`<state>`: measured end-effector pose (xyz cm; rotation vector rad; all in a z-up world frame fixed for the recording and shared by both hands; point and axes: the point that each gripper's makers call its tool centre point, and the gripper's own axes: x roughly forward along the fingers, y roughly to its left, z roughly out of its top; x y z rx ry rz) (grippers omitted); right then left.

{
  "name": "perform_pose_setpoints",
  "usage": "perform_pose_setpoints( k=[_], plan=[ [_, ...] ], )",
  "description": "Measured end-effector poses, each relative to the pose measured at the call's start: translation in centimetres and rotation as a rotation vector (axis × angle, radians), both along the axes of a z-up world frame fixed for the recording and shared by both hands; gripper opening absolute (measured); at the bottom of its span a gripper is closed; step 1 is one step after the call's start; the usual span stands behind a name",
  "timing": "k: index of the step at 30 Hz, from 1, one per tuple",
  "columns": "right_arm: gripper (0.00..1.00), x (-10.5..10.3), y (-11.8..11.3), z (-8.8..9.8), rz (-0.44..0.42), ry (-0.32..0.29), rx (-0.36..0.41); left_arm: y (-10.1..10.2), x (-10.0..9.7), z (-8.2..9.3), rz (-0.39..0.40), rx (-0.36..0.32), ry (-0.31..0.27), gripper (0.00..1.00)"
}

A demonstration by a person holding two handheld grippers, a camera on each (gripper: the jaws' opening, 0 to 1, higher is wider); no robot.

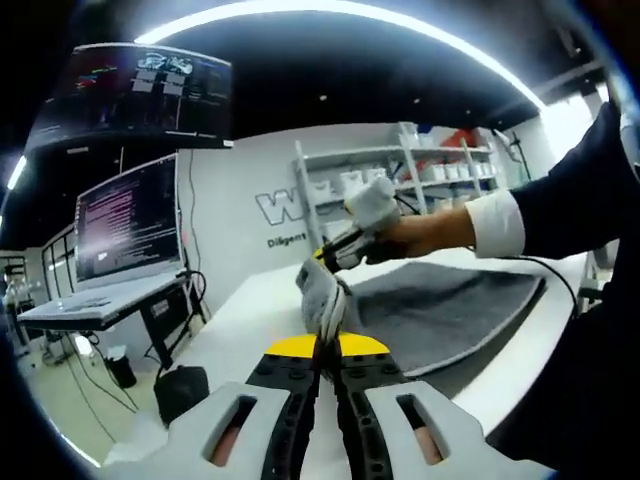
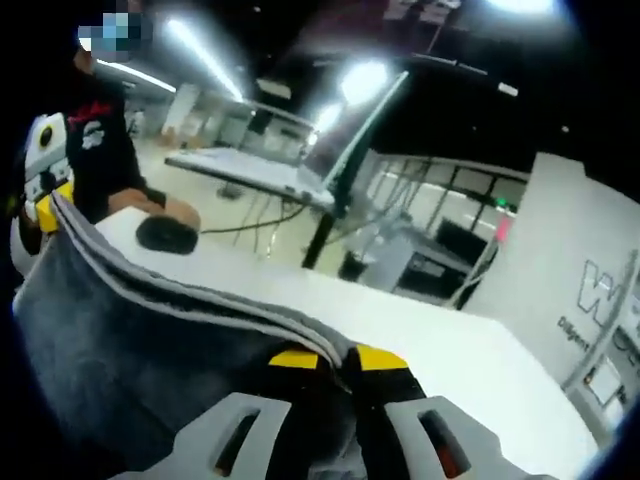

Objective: Open the folded towel by lifting each exposed corner and separating the folded layers until the towel lies flat within the target outline without major curled edges

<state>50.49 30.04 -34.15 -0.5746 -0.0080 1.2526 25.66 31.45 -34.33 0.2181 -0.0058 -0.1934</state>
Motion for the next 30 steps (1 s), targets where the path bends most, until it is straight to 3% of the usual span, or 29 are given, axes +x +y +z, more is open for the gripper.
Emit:
perform_pose_setpoints(
  k=[6,15,20,25,30],
  plan=[
    [0.1,0.5,0.4,-1.6,-0.002,-0.025,-0.035,0.4,0.1,-1.0,0.006,-0.01,0.028,0.03],
    [0.11,0.6,1.7,-3.1,-0.003,0.01,-0.017,1.0,0.1,-2.2,0.028,-0.044,0.05,0.03],
    [0.13,0.1,2.5,-4.1,-0.008,0.008,-0.017,1.7,0.1,-2.5,0.069,-0.111,0.003,0.03],
    [0.16,0.3,3.3,-4.5,0.0,-0.02,-0.018,1.8,0.3,-3.8,0.093,-0.078,0.021,0.03],
    [0.19,0.2,3.3,-4.4,0.007,0.046,0.055,1.9,0.4,-4.7,0.095,-0.039,0.032,0.04]
  ],
)
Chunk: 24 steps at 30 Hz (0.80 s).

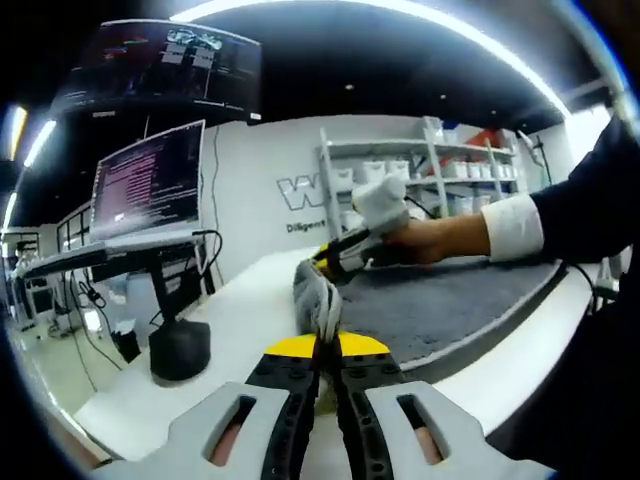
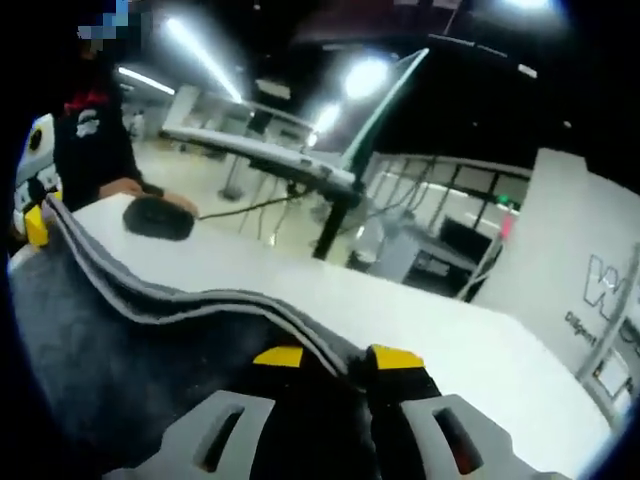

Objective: Open the folded towel by lifting each exposed corner and separating the folded layers until the towel lies flat within the target outline without major curled edges

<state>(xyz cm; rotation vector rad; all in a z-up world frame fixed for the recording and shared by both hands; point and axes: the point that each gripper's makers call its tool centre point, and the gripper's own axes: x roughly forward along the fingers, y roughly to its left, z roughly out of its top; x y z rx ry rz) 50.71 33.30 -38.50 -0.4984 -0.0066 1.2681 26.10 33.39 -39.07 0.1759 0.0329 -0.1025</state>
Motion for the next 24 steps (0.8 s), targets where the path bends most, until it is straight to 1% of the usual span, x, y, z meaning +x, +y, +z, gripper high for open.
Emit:
perform_pose_setpoints(
  k=[1,4,5,7,9,11,13,15,17,19,21,24],
  plan=[
    [0.19,0.0,0.2,0.1,0.006,0.012,0.016,0.1,0.0,-0.1,0.003,0.005,0.006,0.04],
    [0.25,0.1,-0.2,-0.1,-0.006,0.021,0.043,0.1,0.1,-0.2,0.002,0.007,0.006,0.04],
    [0.27,0.3,0.0,0.0,-0.006,0.022,0.049,0.2,0.1,-0.2,0.003,0.005,0.004,0.04],
    [0.3,0.1,-0.2,0.4,-0.014,0.017,0.065,0.2,0.1,-0.1,0.004,0.01,0.002,0.04],
    [0.31,-0.1,-0.3,0.3,-0.017,0.009,0.073,0.2,0.1,-0.1,0.004,0.016,0.002,0.04],
    [0.36,-0.3,-0.3,0.2,-0.007,-0.022,0.06,0.1,0.1,0.0,0.005,0.023,0.002,0.04],
    [0.39,-0.4,-0.3,0.6,-0.011,-0.035,0.072,0.1,0.1,0.1,0.005,0.025,-0.005,0.04],
    [0.44,-0.3,-0.3,0.9,-0.012,-0.037,0.084,0.1,0.1,0.2,0.005,0.026,-0.008,0.04],
    [0.5,-0.1,-0.3,1.1,-0.014,-0.024,0.1,0.1,0.1,0.3,0.007,0.029,-0.012,0.04],
    [0.51,-0.3,-0.3,1.0,-0.012,-0.008,0.106,0.2,0.1,0.7,0.014,0.027,-0.027,0.05],
    [0.51,-0.2,-0.2,0.7,-0.012,-0.017,0.091,0.4,0.2,1.0,0.021,0.023,-0.041,0.07],
    [0.47,-0.5,0.0,0.4,0.001,-0.007,0.081,0.5,0.1,1.5,0.032,0.037,-0.06,0.09]
  ],
)
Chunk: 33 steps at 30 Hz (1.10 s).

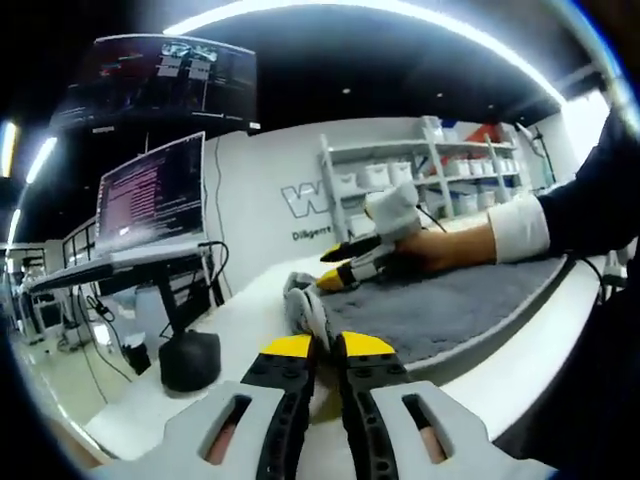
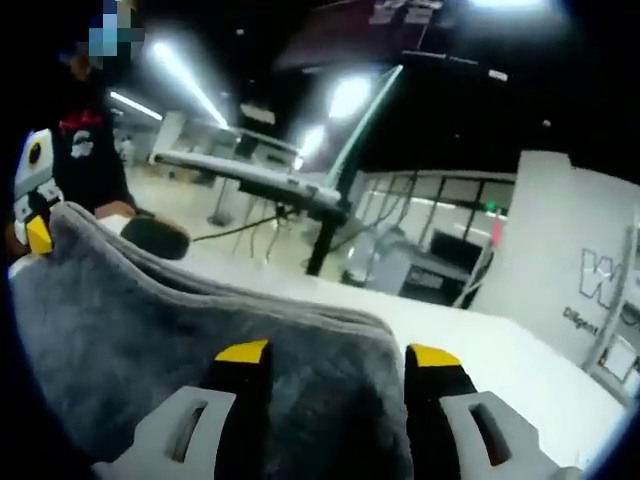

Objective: Open the folded towel by lifting each exposed corner and separating the folded layers until the towel lies flat within the target outline without major curled edges

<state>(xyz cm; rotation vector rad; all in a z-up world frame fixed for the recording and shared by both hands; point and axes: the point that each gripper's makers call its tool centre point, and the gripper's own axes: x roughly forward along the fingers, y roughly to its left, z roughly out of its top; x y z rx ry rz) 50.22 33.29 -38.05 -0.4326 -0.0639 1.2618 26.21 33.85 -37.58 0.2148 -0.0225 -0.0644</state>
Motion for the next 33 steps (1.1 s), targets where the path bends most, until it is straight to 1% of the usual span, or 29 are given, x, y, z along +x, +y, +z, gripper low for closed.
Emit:
perform_pose_setpoints(
  k=[3,5,7,10,12,13,14,15,16,17,18,19,20,22,24,25,26,27,29,32,33],
  plan=[
    [0.45,-0.3,-0.1,-0.4,0.003,-0.008,-0.02,0.3,-0.1,0.5,0.022,0.022,-0.018,0.12],
    [0.42,-0.4,-0.1,-0.5,0.006,-0.007,-0.024,0.3,0.0,0.6,0.026,0.031,-0.019,0.13],
    [0.39,-0.4,0.0,-0.6,0.013,0.008,-0.026,0.6,-0.1,1.0,0.044,0.044,-0.032,0.15],
    [0.32,-0.7,0.2,-1.2,0.032,0.06,-0.035,1.0,-0.3,1.9,0.073,0.054,-0.072,0.18],
    [0.26,-1.2,0.2,-1.5,0.044,0.083,-0.037,1.1,-0.3,2.2,0.075,0.053,-0.079,0.19],
    [0.24,-1.3,0.3,-1.7,0.047,0.106,-0.035,1.0,-0.2,2.3,0.071,0.053,-0.08,0.19],
    [0.21,-1.5,0.3,-1.8,0.05,0.122,-0.039,0.7,0.1,2.3,0.043,0.058,-0.062,0.19],
    [0.19,-1.6,0.4,-1.9,0.056,0.139,-0.038,0.4,0.4,2.0,0.025,0.062,-0.027,0.19],
    [0.17,-1.8,0.5,-2.2,0.056,0.183,-0.034,0.4,0.7,2.2,0.029,0.074,-0.024,0.19],
    [0.17,-1.8,0.6,-2.3,0.055,0.206,-0.035,0.3,0.9,2.5,0.033,0.107,-0.027,0.19],
    [0.17,-1.6,0.6,-2.2,0.051,0.21,-0.034,0.4,1.1,2.7,0.034,0.117,-0.029,0.19],
    [0.17,-1.6,0.6,-2.3,0.046,0.236,-0.03,0.3,1.2,2.8,0.03,0.121,-0.024,0.19],
    [0.17,-1.6,0.6,-2.5,0.037,0.276,-0.028,0.2,1.2,3.0,0.025,0.123,-0.02,0.19],
    [0.17,-1.5,0.7,-2.5,0.036,0.282,-0.029,-0.2,1.5,2.9,0.006,0.127,-0.002,0.19],
    [0.17,-1.0,1.0,-2.5,0.032,0.295,-0.032,-0.3,1.7,2.4,0.001,0.133,0.04,0.17],
    [0.17,-1.1,1.0,-2.5,0.032,0.302,-0.035,-0.3,1.8,2.2,-0.001,0.137,0.048,0.15],
    [0.17,-1.1,1.0,-2.6,0.033,0.308,-0.037,-0.2,1.8,1.9,0.003,0.12,0.063,0.14],
    [0.17,-1.3,0.9,-2.6,0.034,0.315,-0.04,-0.2,1.8,1.2,0.006,0.078,0.096,0.12],
    [0.17,-1.4,0.8,-2.7,0.039,0.315,-0.054,-0.1,1.8,0.7,0.002,0.061,0.119,0.09],
    [0.17,-1.6,0.7,-2.7,0.039,0.309,-0.08,1.0,1.9,-0.8,0.044,0.089,0.181,0.08],
    [0.17,-1.6,0.8,-2.6,0.038,0.304,-0.087,1.3,1.9,-1.0,0.053,0.092,0.185,0.07]
  ],
)
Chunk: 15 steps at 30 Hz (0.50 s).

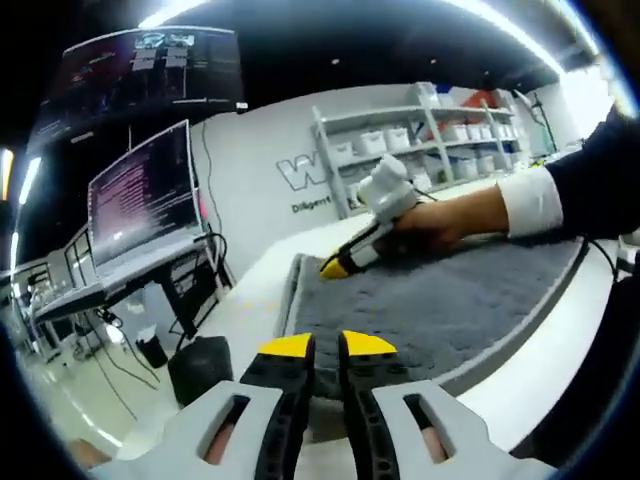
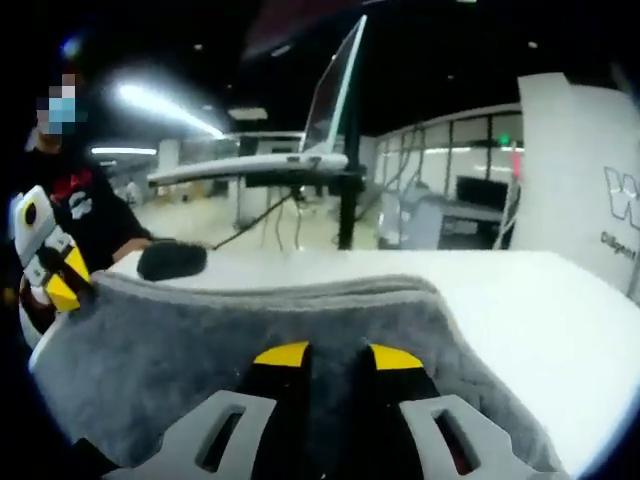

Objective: Open the folded towel by lifting each exposed corner and separating the folded layers until the towel lies flat within the target outline without major curled edges

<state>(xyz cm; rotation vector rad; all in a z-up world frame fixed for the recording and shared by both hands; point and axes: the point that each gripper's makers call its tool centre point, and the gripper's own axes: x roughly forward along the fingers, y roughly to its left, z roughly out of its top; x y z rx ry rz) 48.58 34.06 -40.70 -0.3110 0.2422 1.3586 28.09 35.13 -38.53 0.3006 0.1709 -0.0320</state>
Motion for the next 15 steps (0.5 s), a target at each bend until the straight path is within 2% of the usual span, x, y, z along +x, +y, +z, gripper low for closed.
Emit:
perform_pose_setpoints(
  k=[5,10,15],
  plan=[
    [0.16,0.4,0.1,0.5,-0.004,-0.056,-0.043,0.7,-0.2,-1.1,0.005,-0.016,0.043,0.03],
    [0.13,0.7,0.2,1.1,0.003,-0.112,-0.069,0.8,-0.4,-1.5,-0.001,-0.043,0.058,0.03],
    [0.09,2.2,-0.3,1.6,-0.03,-0.107,-0.069,0.8,-0.7,-1.7,-0.001,-0.035,0.075,0.01]
  ],
)
